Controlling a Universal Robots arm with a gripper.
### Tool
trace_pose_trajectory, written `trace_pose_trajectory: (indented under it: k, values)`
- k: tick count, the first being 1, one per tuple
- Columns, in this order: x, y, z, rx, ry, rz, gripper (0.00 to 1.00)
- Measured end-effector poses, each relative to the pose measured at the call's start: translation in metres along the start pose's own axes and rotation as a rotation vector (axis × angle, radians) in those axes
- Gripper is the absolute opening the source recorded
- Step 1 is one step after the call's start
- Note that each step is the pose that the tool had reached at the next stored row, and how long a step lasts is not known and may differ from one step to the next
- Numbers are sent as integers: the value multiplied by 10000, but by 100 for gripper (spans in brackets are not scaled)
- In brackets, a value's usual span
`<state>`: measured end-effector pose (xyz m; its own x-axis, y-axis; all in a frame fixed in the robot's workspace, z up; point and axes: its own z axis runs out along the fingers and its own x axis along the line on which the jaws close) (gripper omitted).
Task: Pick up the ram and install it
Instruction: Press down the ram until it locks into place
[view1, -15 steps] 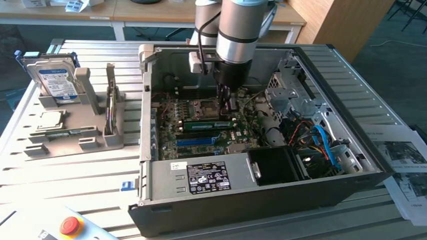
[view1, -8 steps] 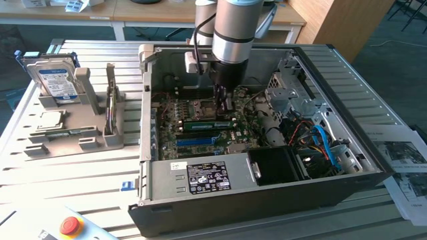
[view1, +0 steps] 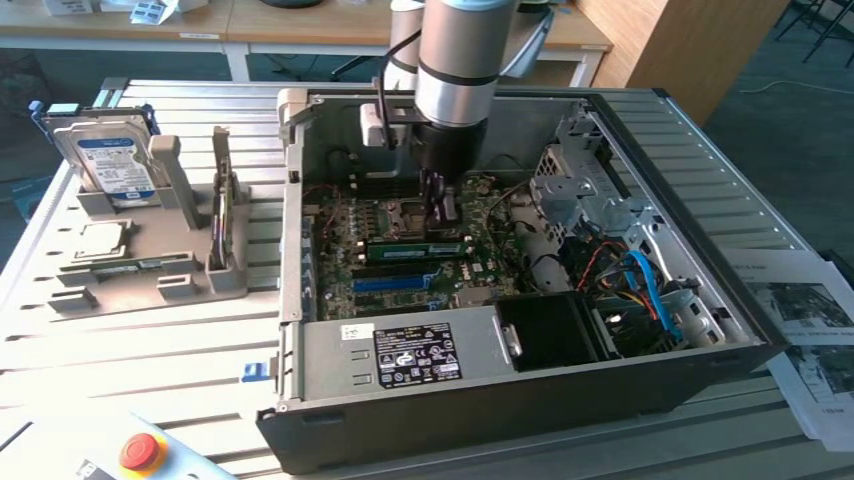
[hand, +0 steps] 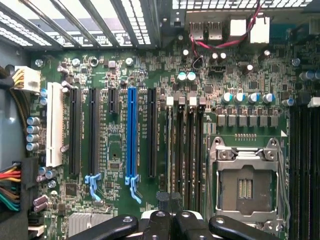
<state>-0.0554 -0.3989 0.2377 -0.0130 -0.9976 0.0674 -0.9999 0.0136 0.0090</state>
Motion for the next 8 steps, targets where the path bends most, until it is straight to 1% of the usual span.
trace_pose_trajectory:
  k: [8]
  values:
    - [1, 103, 1, 0, 0, 0, 10]
